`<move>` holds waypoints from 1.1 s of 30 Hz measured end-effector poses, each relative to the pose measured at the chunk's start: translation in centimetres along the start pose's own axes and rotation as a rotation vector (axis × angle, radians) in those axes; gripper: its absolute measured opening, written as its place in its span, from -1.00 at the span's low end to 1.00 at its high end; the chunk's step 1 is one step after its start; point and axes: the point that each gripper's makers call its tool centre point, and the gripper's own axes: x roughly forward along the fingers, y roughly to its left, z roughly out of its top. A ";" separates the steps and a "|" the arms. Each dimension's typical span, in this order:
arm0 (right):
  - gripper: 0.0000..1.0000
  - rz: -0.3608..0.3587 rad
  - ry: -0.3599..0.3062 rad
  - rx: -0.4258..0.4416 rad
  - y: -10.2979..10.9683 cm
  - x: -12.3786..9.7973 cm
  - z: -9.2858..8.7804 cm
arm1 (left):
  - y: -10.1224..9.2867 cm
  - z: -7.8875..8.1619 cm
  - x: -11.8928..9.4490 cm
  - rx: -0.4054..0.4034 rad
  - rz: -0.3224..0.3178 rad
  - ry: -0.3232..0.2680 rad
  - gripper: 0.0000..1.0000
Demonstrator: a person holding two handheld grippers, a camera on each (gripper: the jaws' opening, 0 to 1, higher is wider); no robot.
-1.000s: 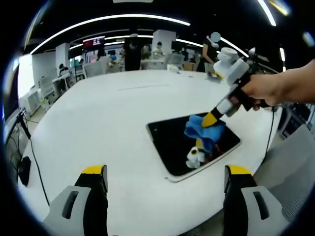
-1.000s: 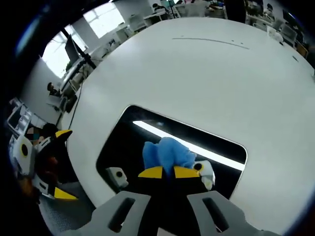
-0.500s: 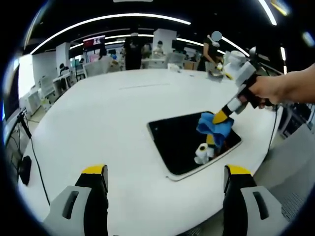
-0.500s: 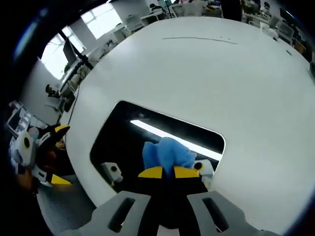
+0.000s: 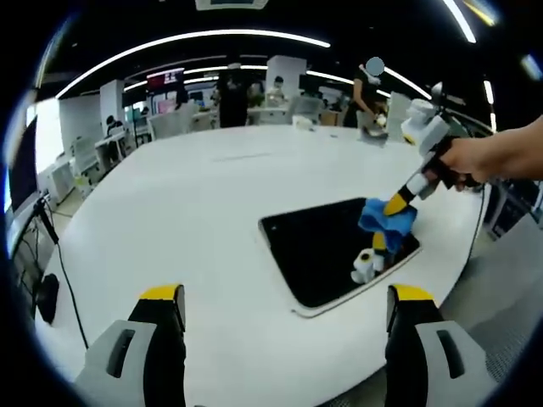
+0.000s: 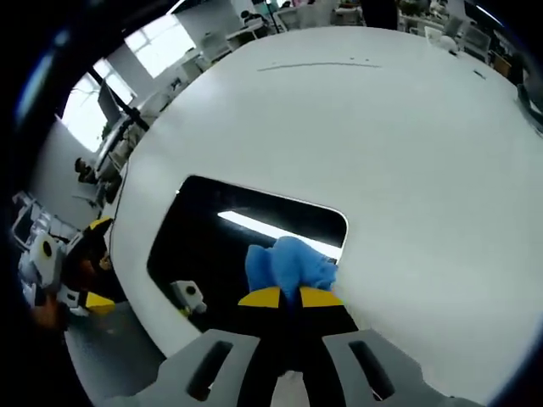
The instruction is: Wipe the mirror surface with the cleaning cloth until all visible marks leave the cleaned area.
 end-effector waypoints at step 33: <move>-0.99 -0.178 0.033 -0.138 -0.8 -0.9 -1.2 | -0.6 0.1 -0.1 -0.009 -0.038 -0.005 0.98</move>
